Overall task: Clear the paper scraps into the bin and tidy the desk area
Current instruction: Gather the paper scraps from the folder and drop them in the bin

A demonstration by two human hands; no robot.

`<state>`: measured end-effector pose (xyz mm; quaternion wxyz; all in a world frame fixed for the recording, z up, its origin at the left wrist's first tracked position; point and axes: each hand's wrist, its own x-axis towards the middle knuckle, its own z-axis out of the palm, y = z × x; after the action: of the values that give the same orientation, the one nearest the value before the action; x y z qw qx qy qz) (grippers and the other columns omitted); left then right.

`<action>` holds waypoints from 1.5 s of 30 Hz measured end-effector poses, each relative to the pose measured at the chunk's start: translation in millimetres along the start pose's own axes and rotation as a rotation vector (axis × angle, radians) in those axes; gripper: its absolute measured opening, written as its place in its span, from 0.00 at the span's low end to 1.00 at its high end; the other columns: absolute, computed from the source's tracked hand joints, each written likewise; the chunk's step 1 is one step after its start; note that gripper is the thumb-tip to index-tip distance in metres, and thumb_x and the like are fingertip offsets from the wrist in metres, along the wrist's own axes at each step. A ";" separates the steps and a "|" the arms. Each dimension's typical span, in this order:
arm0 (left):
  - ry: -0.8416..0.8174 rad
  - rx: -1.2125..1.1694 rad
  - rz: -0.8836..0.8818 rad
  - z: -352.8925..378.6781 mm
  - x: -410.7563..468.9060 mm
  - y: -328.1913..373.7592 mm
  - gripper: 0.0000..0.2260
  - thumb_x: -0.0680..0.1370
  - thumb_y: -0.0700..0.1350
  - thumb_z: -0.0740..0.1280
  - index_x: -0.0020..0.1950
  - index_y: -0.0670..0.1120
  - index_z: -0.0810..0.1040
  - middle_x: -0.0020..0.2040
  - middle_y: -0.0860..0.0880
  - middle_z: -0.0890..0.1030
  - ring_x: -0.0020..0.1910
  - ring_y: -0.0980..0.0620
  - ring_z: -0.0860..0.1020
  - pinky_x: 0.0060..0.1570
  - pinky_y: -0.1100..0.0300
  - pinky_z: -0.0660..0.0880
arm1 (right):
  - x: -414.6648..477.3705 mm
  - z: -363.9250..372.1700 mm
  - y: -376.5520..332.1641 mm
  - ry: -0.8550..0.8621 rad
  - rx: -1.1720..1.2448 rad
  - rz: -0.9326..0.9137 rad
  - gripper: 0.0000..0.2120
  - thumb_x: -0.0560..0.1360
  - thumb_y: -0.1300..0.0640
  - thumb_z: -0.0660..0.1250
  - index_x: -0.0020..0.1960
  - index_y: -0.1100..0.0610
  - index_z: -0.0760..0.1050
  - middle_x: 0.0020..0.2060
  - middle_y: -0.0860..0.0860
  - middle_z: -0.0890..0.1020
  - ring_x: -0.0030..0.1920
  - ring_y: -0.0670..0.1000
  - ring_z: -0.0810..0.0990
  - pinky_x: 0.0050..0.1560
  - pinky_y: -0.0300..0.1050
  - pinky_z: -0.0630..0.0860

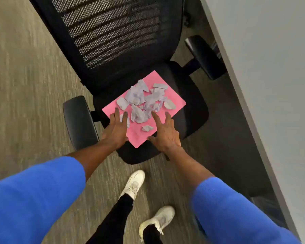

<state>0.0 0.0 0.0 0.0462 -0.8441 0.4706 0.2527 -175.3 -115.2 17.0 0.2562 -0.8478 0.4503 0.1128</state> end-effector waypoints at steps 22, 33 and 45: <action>0.019 0.037 0.271 28.0 73.2 -12.8 0.38 0.78 0.31 0.71 0.84 0.51 0.62 0.85 0.43 0.52 0.81 0.40 0.62 0.64 0.44 0.82 | 108.7 29.2 -6.0 0.008 -0.266 -0.162 0.32 0.76 0.51 0.78 0.77 0.42 0.70 0.76 0.57 0.66 0.76 0.65 0.64 0.56 0.60 0.85; 0.183 -0.100 0.208 26.9 73.9 -5.2 0.14 0.85 0.40 0.65 0.70 0.42 0.82 0.64 0.41 0.76 0.64 0.42 0.75 0.57 0.45 0.80 | 105.0 28.7 4.8 0.153 0.004 -0.203 0.13 0.82 0.62 0.70 0.64 0.57 0.85 0.55 0.56 0.83 0.54 0.58 0.79 0.51 0.52 0.83; 0.365 -0.410 0.075 9.1 52.2 16.3 0.11 0.84 0.42 0.69 0.63 0.40 0.86 0.54 0.41 0.81 0.58 0.41 0.78 0.57 0.47 0.77 | 79.6 -11.4 25.1 0.365 0.205 -0.152 0.07 0.78 0.62 0.76 0.55 0.58 0.89 0.51 0.53 0.85 0.50 0.51 0.82 0.50 0.43 0.80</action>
<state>5.6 -46.4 -29.8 -0.2203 -0.8493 0.4413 0.1880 -151.1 -189.1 -15.3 0.2630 -0.8553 0.4331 -0.1086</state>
